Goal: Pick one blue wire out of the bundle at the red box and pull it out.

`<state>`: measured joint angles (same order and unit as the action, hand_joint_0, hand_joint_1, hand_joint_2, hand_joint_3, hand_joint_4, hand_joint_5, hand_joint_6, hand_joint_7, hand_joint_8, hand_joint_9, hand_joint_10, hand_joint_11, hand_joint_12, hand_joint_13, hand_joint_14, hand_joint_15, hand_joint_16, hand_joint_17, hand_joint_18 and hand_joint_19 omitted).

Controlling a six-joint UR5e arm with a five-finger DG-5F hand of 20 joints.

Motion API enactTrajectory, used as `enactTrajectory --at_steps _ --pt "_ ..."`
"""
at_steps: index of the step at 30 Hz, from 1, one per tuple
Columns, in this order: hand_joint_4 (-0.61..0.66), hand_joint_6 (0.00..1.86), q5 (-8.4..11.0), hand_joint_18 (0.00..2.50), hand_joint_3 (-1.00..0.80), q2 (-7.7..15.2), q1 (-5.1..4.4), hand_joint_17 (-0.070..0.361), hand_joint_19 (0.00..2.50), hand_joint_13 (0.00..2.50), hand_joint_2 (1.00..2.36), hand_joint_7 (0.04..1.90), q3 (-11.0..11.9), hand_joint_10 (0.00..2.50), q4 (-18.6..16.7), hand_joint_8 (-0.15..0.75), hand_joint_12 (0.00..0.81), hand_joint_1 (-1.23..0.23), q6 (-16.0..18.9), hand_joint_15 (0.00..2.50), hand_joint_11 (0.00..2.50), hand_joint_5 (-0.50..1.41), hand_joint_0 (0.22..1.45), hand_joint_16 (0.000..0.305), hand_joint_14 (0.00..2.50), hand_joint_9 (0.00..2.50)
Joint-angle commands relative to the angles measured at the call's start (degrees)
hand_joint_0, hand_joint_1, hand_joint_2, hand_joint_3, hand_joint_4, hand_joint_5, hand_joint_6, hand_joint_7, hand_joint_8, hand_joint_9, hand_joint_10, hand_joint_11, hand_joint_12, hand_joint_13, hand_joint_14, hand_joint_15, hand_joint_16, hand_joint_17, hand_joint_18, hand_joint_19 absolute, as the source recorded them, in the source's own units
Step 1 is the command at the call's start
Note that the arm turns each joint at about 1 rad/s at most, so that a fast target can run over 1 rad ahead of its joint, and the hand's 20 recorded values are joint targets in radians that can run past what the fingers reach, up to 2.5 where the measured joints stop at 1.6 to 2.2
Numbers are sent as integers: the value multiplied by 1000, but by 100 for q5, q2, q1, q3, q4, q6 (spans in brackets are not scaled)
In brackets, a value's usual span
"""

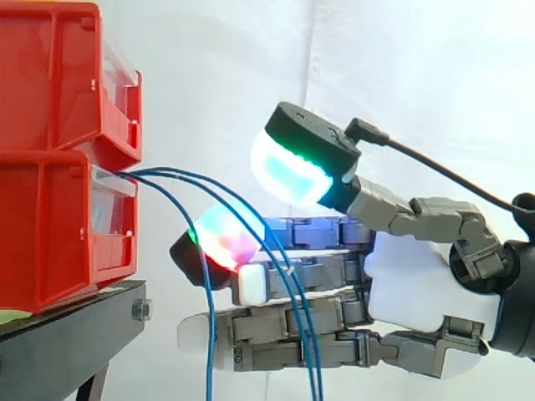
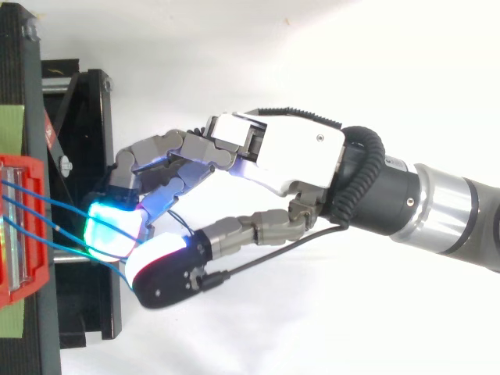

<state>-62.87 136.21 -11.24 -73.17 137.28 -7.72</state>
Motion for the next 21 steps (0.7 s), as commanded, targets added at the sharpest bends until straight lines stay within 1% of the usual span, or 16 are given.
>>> enactTrajectory --at_steps 1,2,4,7,9,10,11,12,17,18,21 --pt "182 640 -24 263 -479 -6 16 111 284 532 1001 1258 4 22 1 192 330 -418 -1 334 666 -57 570 50 13 1057" --pt "179 624 -24 261 -474 -6 25 111 283 538 1002 1304 -4 20 1 190 328 -412 -10 339 664 -49 573 49 14 1061" --pt "190 623 -24 271 -433 -6 25 108 284 548 1004 1315 4 22 1 193 329 -450 -10 338 669 -47 590 48 14 1091" --pt "152 668 -32 281 -360 2 25 107 274 553 1009 1267 4 23 1 201 328 -596 -10 333 703 -53 600 48 14 1098" --pt "146 690 -32 293 -344 -6 25 111 267 558 1009 1254 -4 21 -8 208 335 -638 -19 340 729 -58 593 49 13 1109" --pt "159 732 -32 303 -337 -6 25 115 259 565 1009 1194 4 22 1 211 343 -672 -10 341 749 -65 589 51 13 1124" --pt "164 740 -32 307 -334 2 25 116 267 566 1009 1187 -4 20 -8 208 345 -685 -19 344 748 -67 587 51 13 1126" --pt "164 766 -32 313 -340 -6 25 117 262 571 1008 1174 4 22 1 213 350 -727 -19 349 776 -73 585 52 14 1140" --pt "155 798 -32 303 -360 2 25 107 268 572 1008 1164 -4 25 1 198 329 -784 -19 369 811 -85 590 48 15 1123" --pt "150 805 -32 306 -366 2 25 107 268 572 1008 1141 -4 24 1 203 330 -798 -19 366 810 -87 593 48 15 1118" --pt "136 819 -32 313 -381 2 25 107 253 571 1008 1150 -4 22 -8 205 331 -842 -28 364 823 -96 612 47 15 1099"
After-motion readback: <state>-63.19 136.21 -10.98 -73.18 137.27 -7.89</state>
